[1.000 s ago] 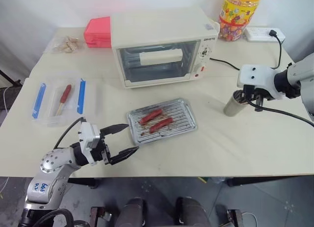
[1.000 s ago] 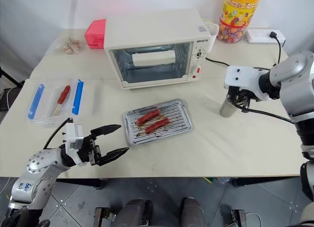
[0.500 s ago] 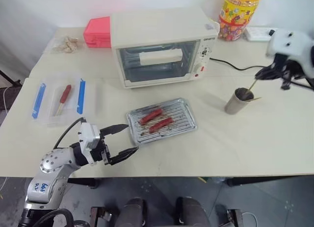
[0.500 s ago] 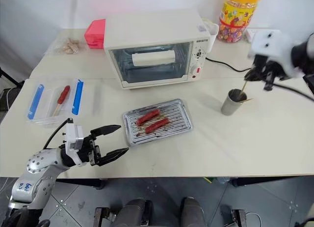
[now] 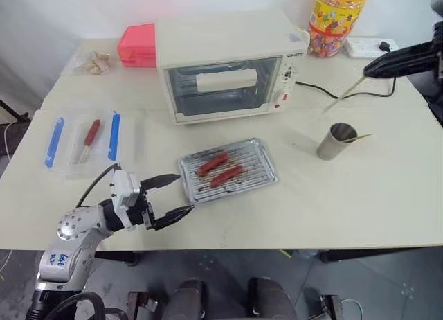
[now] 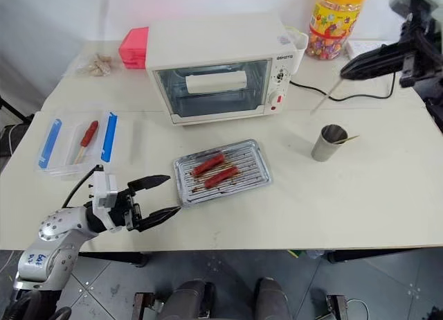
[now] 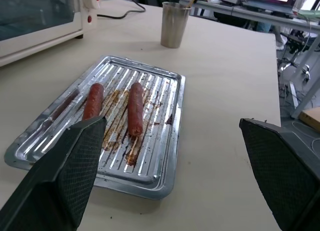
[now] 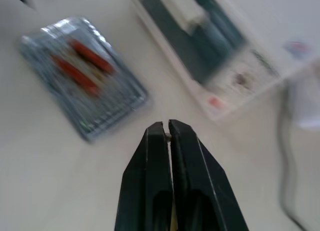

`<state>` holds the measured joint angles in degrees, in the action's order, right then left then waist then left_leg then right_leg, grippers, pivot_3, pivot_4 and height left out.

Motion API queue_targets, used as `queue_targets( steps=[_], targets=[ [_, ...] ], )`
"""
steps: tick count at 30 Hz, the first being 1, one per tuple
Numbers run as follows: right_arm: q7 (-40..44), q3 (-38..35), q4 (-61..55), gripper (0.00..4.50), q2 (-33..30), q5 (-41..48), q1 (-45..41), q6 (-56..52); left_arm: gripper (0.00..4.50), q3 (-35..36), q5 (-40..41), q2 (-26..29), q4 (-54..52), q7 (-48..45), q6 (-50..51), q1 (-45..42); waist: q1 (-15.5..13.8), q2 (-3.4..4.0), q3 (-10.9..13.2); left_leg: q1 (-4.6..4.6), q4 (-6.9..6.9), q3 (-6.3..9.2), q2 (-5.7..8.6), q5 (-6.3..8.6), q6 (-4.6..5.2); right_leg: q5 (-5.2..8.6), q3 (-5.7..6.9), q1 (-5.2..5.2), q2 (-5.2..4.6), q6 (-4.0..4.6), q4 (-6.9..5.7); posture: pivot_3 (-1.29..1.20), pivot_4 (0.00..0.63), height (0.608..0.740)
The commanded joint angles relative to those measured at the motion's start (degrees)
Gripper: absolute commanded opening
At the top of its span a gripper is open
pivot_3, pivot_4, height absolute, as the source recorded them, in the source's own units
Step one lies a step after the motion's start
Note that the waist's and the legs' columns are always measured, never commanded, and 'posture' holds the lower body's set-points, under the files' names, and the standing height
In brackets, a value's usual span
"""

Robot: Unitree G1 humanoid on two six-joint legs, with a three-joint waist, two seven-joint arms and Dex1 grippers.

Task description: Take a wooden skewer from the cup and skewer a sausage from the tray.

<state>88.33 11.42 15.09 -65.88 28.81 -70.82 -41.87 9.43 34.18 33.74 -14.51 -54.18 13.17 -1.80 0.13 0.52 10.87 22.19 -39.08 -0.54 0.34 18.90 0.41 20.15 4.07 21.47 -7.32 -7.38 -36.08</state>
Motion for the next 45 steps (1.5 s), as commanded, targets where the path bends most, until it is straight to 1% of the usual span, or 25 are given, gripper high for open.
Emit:
queue_targets(
  steps=[1,3,6,9,14,18,24,33,36,37,38,41,45],
  targets=[
    [-0.2,-8.9,-3.0,0.01,5.7,8.8,6.6,-3.8,4.5,3.0,4.0,0.1,-2.7,0.4,1.6,0.2,0.0,-0.03,0.0,0.0,0.0,-0.02,0.0,0.0,0.0,0.0,-0.01,0.0,0.0,-0.01,-0.01,0.0,0.15,0.74],
    [-3.0,-11.2,-4.3,0.01,8.8,11.2,11.0,-6.4,4.5,3.4,4.7,0.3,-3.0,0.4,2.4,0.0,-0.1,0.01,0.0,0.0,-0.03,0.03,0.01,0.0,0.0,0.0,0.03,0.0,0.01,-0.01,-0.06,0.0,0.15,0.74],
    [-8.6,-15.0,-7.2,0.01,16.4,16.1,18.0,-10.3,4.5,3.6,5.6,0.8,-4.4,0.6,4.0,-0.5,-0.3,-0.01,0.0,0.03,-0.05,0.13,0.04,0.0,0.0,0.0,0.19,-0.02,0.02,-0.01,-0.08,0.0,0.15,0.74],
    [-14.9,-18.6,-9.3,0.01,23.4,20.0,21.3,-12.5,4.5,2.3,5.8,0.6,-7.1,0.7,4.9,-0.5,-0.2,0.0,0.0,0.04,-0.07,0.12,0.09,-0.01,0.01,0.0,0.21,-0.01,0.01,-0.01,-0.11,0.0,0.15,0.74],
    [-20.5,-19.6,-14.2,0.01,29.2,22.6,24.6,-14.0,4.5,0.1,6.7,-1.4,-9.4,2.5,6.6,-1.9,-0.1,-0.01,0.0,0.04,-0.08,0.14,0.1,-0.01,0.01,0.0,0.22,-0.01,0.03,-0.01,-0.14,0.0,0.15,0.74],
    [-21.9,-19.5,-18.0,0.01,31.0,25.1,26.7,-16.1,4.5,-1.2,6.9,-3.7,-8.1,3.8,7.7,-4.2,-0.2,-0.02,0.0,0.01,-0.09,0.14,0.09,-0.01,0.01,0.0,0.21,-0.02,0.06,-0.01,-0.22,0.0,0.15,0.74],
    [-25.4,-19.7,-20.0,0.01,33.3,28.3,28.6,-18.5,4.5,-2.9,11.4,-6.5,-7.7,4.5,13.1,-9.1,-0.1,-0.03,0.0,0.0,-0.09,0.15,0.1,-0.02,0.02,0.0,0.2,-0.02,0.07,-0.01,-0.23,0.0,0.15,0.74],
    [-26.7,-19.1,-20.5,0.01,34.5,30.7,30.2,-20.4,4.5,-3.9,13.2,-8.4,-7.5,4.7,15.6,-11.0,0.0,-0.03,0.0,0.0,-0.09,0.13,0.1,-0.02,0.02,0.0,0.17,-0.01,0.1,-0.01,-0.23,0.0,0.15,0.74],
    [-26.7,-19.1,-20.4,0.0,34.5,30.9,30.4,-20.5,3.93,-3.7,13.5,-9.1,-7.9,5.4,15.9,-10.9,-0.1,-0.03,0.0,0.0,-0.09,0.13,0.11,-0.02,0.02,0.0,0.17,-0.01,0.09,-0.01,-0.22,0.0,0.15,0.74],
    [-26.7,-19.1,-20.4,0.0,34.6,30.8,30.5,-20.4,3.65,-3.8,13.4,-9.2,-8.0,5.5,15.9,-10.8,-0.1,-0.03,0.0,0.01,-0.09,0.13,0.11,-0.02,0.03,0.0,0.17,-0.01,0.09,-0.01,-0.22,0.0,0.15,0.74],
    [-26.7,-19.1,-20.4,0.0,34.7,30.8,30.5,-20.5,3.28,-3.9,13.3,-9.2,-8.0,5.6,15.8,-10.7,-0.1,-0.03,0.0,0.01,-0.09,0.13,0.11,-0.02,0.03,0.0,0.17,-0.01,0.09,-0.01,-0.22,0.0,0.15,0.74],
    [-27.0,-19.2,-20.3,0.0,35.0,30.9,30.6,-20.4,2.48,-4.0,13.3,-9.4,-8.1,5.8,15.8,-10.3,-0.1,-0.03,0.0,0.01,-0.09,0.13,0.11,-0.02,0.03,0.0,0.17,-0.01,0.1,-0.01,-0.22,0.0,0.15,0.74],
    [-26.8,-19.0,-20.3,0.0,35.0,30.6,30.7,-20.2,1.2,-3.9,13.8,-10.2,-8.2,6.7,15.9,-10.4,-0.1,-0.03,0.0,0.01,-0.09,0.13,0.11,-0.02,0.03,0.0,0.16,-0.01,0.09,-0.01,-0.21,0.0,0.15,0.74]
  ],
)
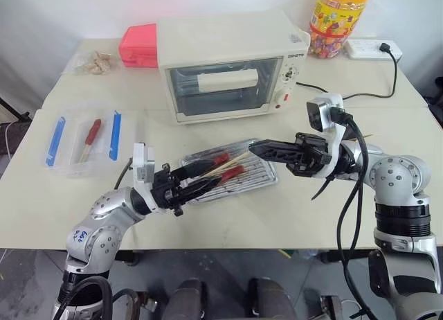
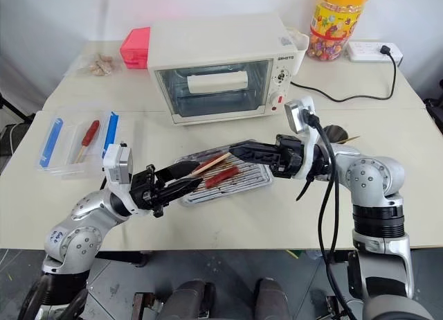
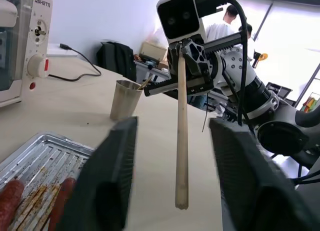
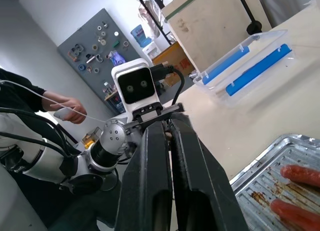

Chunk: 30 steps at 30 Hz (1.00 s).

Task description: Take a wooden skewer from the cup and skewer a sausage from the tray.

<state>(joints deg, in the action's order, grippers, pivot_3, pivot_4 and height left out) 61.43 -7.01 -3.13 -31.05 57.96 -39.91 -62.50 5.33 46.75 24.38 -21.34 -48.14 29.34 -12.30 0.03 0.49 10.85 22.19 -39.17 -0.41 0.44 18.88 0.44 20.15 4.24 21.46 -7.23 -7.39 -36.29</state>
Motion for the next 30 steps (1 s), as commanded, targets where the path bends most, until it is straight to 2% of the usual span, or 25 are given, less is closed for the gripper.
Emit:
queue_targets(
  steps=[1,4,12,13,16,20,24,26,28,30],
  targets=[
    [0.0,-0.6,-2.0,0.0,0.2,1.5,-0.1,0.4,0.92,0.2,1.2,-1.0,-1.4,0.8,-0.3,0.0,0.0,0.0,0.0,0.0,0.0,0.0,0.0,0.0,0.0,0.0,0.0,0.0,0.0,0.0,0.0,0.0,0.15,0.74],
    [-0.3,-0.7,-2.0,0.0,0.4,1.6,0.0,0.4,0.03,0.1,1.0,-1.1,-1.5,0.9,-0.2,0.1,0.0,0.0,0.0,0.0,0.0,0.0,0.0,0.0,0.0,0.0,0.0,0.0,0.0,0.0,0.0,0.0,0.15,0.74],
    [-2.5,-1.2,-2.2,0.0,0.1,4.3,0.4,-3.3,0.01,0.5,1.3,-1.5,-1.1,2.3,0.4,-0.3,0.0,0.0,0.0,0.0,0.0,0.0,0.0,0.0,0.0,0.0,0.0,0.0,0.0,0.0,0.01,0.0,0.15,0.74],
    [-2.6,-1.4,-2.2,0.49,-0.5,5.1,0.3,-4.7,0.0,0.8,1.5,-1.4,-1.1,2.2,0.5,-0.4,0.0,0.0,0.0,0.0,0.0,0.0,0.0,0.0,0.0,0.0,0.0,0.0,0.0,0.0,0.01,0.0,0.15,0.74],
    [-1.1,-0.9,-3.2,1.2,-2.7,3.4,1.3,-3.6,0.0,1.5,1.6,-0.5,-1.3,2.0,0.6,0.0,0.0,0.0,0.0,0.0,0.0,0.0,0.0,0.0,0.0,0.0,0.0,0.0,0.0,0.0,0.01,0.0,0.15,0.74],
    [2.8,0.8,-3.5,2.44,-7.4,-3.3,3.3,3.5,0.0,3.3,0.9,1.8,-2.2,1.6,0.1,2.4,0.0,0.0,0.0,0.01,0.01,-0.01,0.0,0.0,0.01,0.0,0.0,-0.02,0.0,0.0,0.1,0.0,0.15,0.74],
    [8.8,2.5,-2.0,3.81,-11.5,-17.4,8.2,25.0,0.0,8.0,-1.3,5.5,-2.3,0.7,-2.6,8.0,0.0,0.0,0.0,0.0,0.07,-0.02,-0.03,0.0,0.01,0.0,0.0,-0.02,0.04,0.0,0.18,0.0,0.15,0.74],
    [12.7,2.8,1.2,4.45,-12.4,-25.4,11.4,40.9,0.0,10.6,-3.8,7.3,-1.8,0.1,-5.5,11.2,0.0,-0.02,0.0,0.0,0.09,-0.05,-0.02,0.0,0.01,0.0,-0.01,-0.02,0.04,0.0,0.2,0.0,0.15,0.74],
    [17.1,2.6,4.8,4.45,-13.5,-31.5,15.0,55.7,0.0,13.8,-6.1,8.7,-1.1,-0.5,-8.6,14.9,0.0,-0.03,0.0,-0.01,0.1,-0.09,-0.02,0.0,0.01,0.0,-0.02,-0.03,0.04,0.0,0.22,0.0,0.15,0.74],
    [19.6,1.5,7.5,4.45,-13.9,-33.0,17.5,62.5,0.0,16.0,-7.5,9.0,-0.9,-0.4,-11.1,17.5,-0.1,-0.03,0.0,-0.02,0.12,-0.11,-0.02,0.0,0.01,0.0,-0.01,-0.05,0.04,-0.01,0.27,0.0,0.15,0.74]
  ],
)
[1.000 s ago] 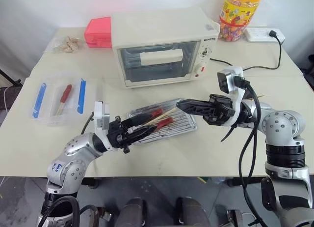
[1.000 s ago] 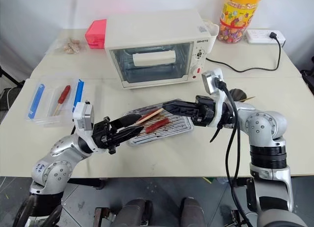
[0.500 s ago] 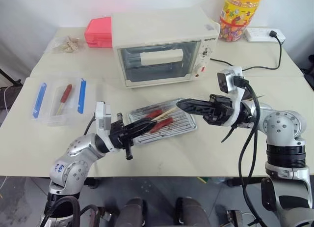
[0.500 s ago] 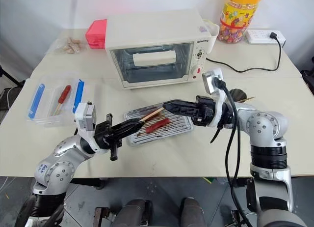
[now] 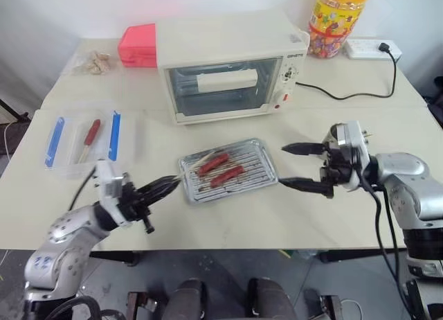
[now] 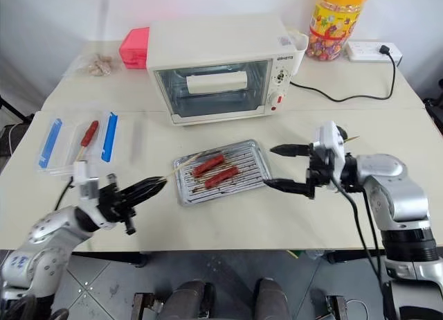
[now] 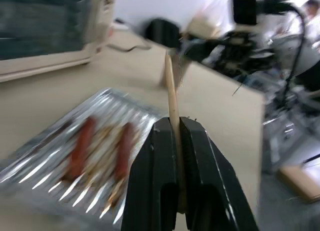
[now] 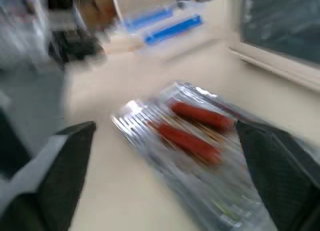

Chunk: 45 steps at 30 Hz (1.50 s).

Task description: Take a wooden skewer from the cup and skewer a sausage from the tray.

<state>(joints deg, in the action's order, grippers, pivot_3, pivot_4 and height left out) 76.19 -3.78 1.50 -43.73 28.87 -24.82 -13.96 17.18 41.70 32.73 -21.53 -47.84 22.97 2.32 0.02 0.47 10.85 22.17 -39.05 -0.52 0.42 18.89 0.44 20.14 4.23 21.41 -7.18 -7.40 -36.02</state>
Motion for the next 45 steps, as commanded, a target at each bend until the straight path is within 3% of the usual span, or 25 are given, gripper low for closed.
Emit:
queue_targets(
  steps=[1,5,10,19,28,41,45],
  targets=[
    [5.6,-2.2,4.3,4.45,-1.4,-4.6,3.6,16.8,0.0,5.5,-3.6,0.5,-0.2,-0.5,-6.6,4.2,-0.1,-0.02,0.0,0.0,-0.01,0.0,0.0,0.0,0.0,-0.01,0.0,-0.01,-0.01,-0.01,0.0,0.0,0.15,0.74],
    [5.7,-3.6,8.8,4.45,-0.4,-5.3,6.2,23.4,0.0,10.4,-7.0,-2.3,2.7,0.5,-14.6,9.3,0.0,-0.02,0.0,-0.1,-0.03,0.01,-0.02,0.0,0.0,-0.01,0.02,-0.13,-0.02,-0.02,0.04,0.0,0.15,0.74],
    [5.0,-0.7,8.4,4.45,-1.7,-7.2,4.6,20.4,0.0,12.0,-6.9,-4.6,2.9,3.3,-16.3,11.5,0.0,-0.02,0.0,-0.14,-0.04,0.05,-0.07,0.0,0.0,-0.01,0.04,-0.17,-0.02,-0.02,0.03,0.0,0.15,0.74],
    [2.5,15.1,-2.6,4.45,-1.3,-16.4,-11.9,-1.8,0.0,9.5,-4.9,-4.3,0.5,4.2,-13.1,11.0,0.1,-0.02,0.0,-0.12,-0.05,0.1,-0.09,0.01,-0.02,-0.01,0.05,-0.12,-0.24,-0.02,0.04,0.0,0.15,0.74],
    [-3.4,28.2,2.3,4.45,11.4,-24.7,-29.3,-15.9,0.0,6.4,-5.3,-4.5,0.3,4.2,-11.6,9.7,0.2,-0.05,0.0,-0.03,-0.03,0.17,-0.06,0.01,-0.04,-0.01,0.1,-0.04,-0.25,-0.01,0.02,0.0,0.15,0.74],
    [-3.2,34.4,16.6,4.45,19.8,-31.7,-35.8,-12.3,0.0,5.0,-5.4,-4.5,-0.4,4.6,-11.4,10.1,1.4,-0.06,0.0,0.0,-0.01,0.16,0.01,0.01,-0.03,-0.01,0.15,0.03,-0.12,-0.01,-0.07,0.0,0.15,0.74],
    [-2.5,34.8,19.1,3.6,21.0,-32.2,-35.9,-11.0,0.0,5.0,-5.4,-4.3,-0.4,4.7,-11.3,9.9,1.6,-0.06,0.0,-0.01,0.0,0.17,0.02,0.01,-0.03,-0.01,0.18,0.04,-0.12,-0.01,-0.08,0.0,0.15,0.74]
  ],
)
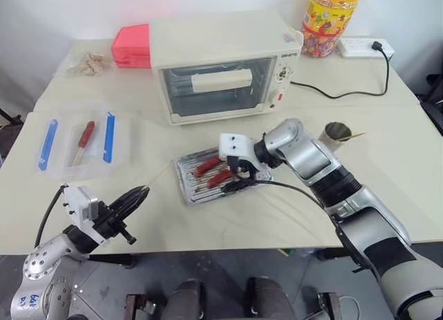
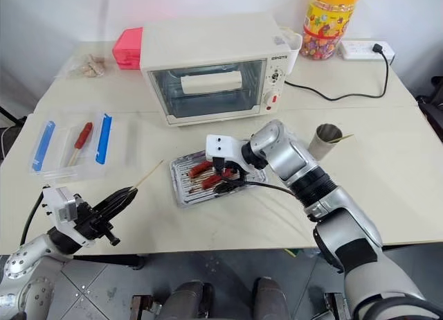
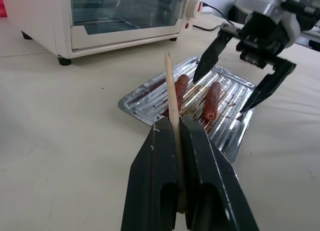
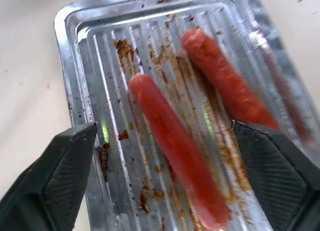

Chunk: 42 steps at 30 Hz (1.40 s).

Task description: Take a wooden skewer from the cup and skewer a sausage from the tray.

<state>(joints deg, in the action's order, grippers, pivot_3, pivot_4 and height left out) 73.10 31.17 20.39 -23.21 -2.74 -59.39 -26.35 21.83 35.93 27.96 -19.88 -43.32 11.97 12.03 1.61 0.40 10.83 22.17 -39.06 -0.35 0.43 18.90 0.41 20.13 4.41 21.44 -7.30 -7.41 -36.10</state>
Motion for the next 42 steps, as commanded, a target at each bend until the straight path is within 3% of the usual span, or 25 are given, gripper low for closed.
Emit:
queue_targets(
  steps=[1,9,10,16,20,28,36,42],
  targets=[
    [0.7,-0.1,0.6,3.3,0.5,-0.9,-1.3,1.7,0.0,0.3,0.5,0.5,-2.2,0.3,-0.1,0.1,0.0,0.0,0.0,0.0,0.0,0.0,0.0,0.0,0.0,0.0,0.0,0.01,0.0,0.0,0.0,0.0,0.15,0.74],
    [1.4,-0.7,1.9,0.52,-0.1,-2.4,-1.5,3.7,0.0,0.2,0.4,0.7,-1.9,0.3,0.1,-0.3,0.0,0.0,0.0,0.0,0.01,-0.01,0.0,0.0,0.0,0.0,-0.01,0.02,0.0,0.0,0.01,0.0,0.15,0.74],
    [1.6,-0.9,1.6,0.32,-0.5,-2.6,-1.5,4.1,0.0,0.0,0.3,0.7,-1.7,0.1,0.0,-0.6,0.0,0.0,0.0,0.0,0.02,-0.01,0.0,0.0,0.0,0.0,-0.01,0.02,0.0,0.0,0.01,0.0,0.15,0.74],
    [4.9,-4.4,-3.6,0.32,-4.6,0.2,-1.1,3.6,0.0,-0.9,0.5,1.4,-0.7,-1.3,0.3,-2.3,-0.1,0.0,0.0,0.01,0.01,-0.01,0.01,0.0,0.0,0.0,0.0,0.01,-0.02,0.0,0.01,0.0,0.15,0.74],
    [8.9,-7.2,-10.3,0.32,-11.3,2.8,1.3,1.0,0.0,-2.8,0.6,3.7,-0.4,-5.2,0.9,-3.9,-0.1,0.0,0.0,0.02,0.02,0.0,0.01,0.0,0.0,0.0,0.0,0.01,-0.02,0.0,0.02,0.0,0.15,0.74],
    [13.0,-11.3,-20.0,0.32,-23.6,5.2,8.0,3.3,0.0,-12.6,-4.8,10.3,3.8,-17.6,-2.0,-8.6,-0.1,0.03,0.0,0.01,0.07,-0.07,0.01,0.0,0.0,0.0,-0.02,0.01,-0.01,0.0,0.08,0.0,0.15,0.74],
    [12.8,-13.2,-29.6,0.32,-28.0,8.6,14.0,-2.7,0.0,-22.8,-9.2,8.4,8.9,-21.3,-1.9,-18.6,-0.2,0.03,0.0,0.01,0.04,-0.09,-0.01,0.0,0.01,0.0,-0.02,0.0,0.01,0.0,0.06,0.0,0.15,0.74],
    [10.8,-13.2,-34.9,0.32,-29.1,9.8,16.9,-7.4,0.0,-25.5,-10.2,5.8,11.6,-20.4,-0.6,-24.3,-0.4,0.02,0.0,0.03,-0.02,-0.08,0.02,0.0,0.01,0.0,-0.03,0.0,0.0,-0.01,0.03,0.0,0.15,0.74]
  ],
)
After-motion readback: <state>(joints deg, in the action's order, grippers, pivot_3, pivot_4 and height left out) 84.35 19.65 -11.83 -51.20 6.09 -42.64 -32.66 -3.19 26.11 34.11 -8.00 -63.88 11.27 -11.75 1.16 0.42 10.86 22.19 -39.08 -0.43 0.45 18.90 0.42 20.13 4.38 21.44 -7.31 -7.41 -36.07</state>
